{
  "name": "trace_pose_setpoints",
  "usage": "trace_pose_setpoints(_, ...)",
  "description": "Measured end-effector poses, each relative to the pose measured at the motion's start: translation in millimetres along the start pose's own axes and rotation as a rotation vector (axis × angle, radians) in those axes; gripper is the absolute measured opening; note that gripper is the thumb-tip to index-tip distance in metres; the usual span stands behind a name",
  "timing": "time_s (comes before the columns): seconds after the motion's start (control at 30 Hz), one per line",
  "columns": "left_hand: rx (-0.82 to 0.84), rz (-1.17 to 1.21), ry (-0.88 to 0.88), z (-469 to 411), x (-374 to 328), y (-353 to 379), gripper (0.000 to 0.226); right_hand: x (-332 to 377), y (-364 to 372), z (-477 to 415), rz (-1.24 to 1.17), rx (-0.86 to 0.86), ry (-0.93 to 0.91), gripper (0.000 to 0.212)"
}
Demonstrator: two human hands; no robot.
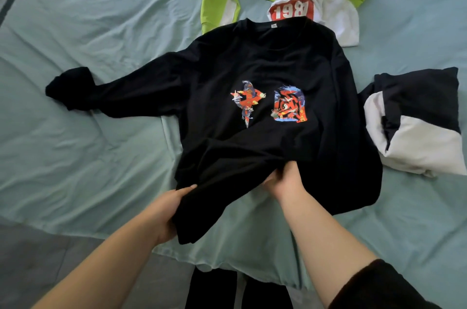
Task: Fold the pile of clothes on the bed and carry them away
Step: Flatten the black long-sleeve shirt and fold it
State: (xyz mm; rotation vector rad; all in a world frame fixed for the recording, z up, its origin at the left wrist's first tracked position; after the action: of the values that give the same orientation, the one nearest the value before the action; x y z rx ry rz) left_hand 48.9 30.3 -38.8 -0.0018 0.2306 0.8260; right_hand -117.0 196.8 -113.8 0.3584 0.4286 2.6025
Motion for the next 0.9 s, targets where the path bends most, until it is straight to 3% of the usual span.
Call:
trace_pose_setpoints(0.1,-0.016,-0.009,0.023,-2,4,-8,0.032,6,-1,2,0.023,0.019,0.006,0.033)
trace_pose_setpoints(0.27,-0.270,-0.129,0.227,-8,3,-32,0.035,9,-50,42,0.148,-0.082,-0.056,0.016)
trace_pose_setpoints(0.33,-0.307,-0.196,0.286,-5,5,-37,0.032,7,-78,71,0.127,-0.073,-0.084,0.019)
trace_pose_setpoints(0.5,-0.197,-0.311,0.274,8,22,-37,0.028,0,-123,123,0.025,-0.131,-0.141,0.031)
trace_pose_setpoints(0.67,-0.028,-0.385,0.062,22,38,-61,0.038,-19,-136,142,0.241,-0.266,-0.059,0.014)
trace_pose_setpoints(0.9,-0.454,-0.458,0.466,23,41,-110,0.016,-39,-164,157,0.504,-0.335,-0.187,0.017)
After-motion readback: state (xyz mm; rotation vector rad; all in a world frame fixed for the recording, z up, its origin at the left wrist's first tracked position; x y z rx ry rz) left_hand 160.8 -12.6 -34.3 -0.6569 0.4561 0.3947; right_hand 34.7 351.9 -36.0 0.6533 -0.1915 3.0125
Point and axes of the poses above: each hand's wrist, its own z-axis away from the middle knuckle, its own y-axis out of the palm, x = y × z, the point moved 2 cm from there along -z, towards the middle knuckle, and after that the axes turned 3 degrees about z, right-handed, at the moved point
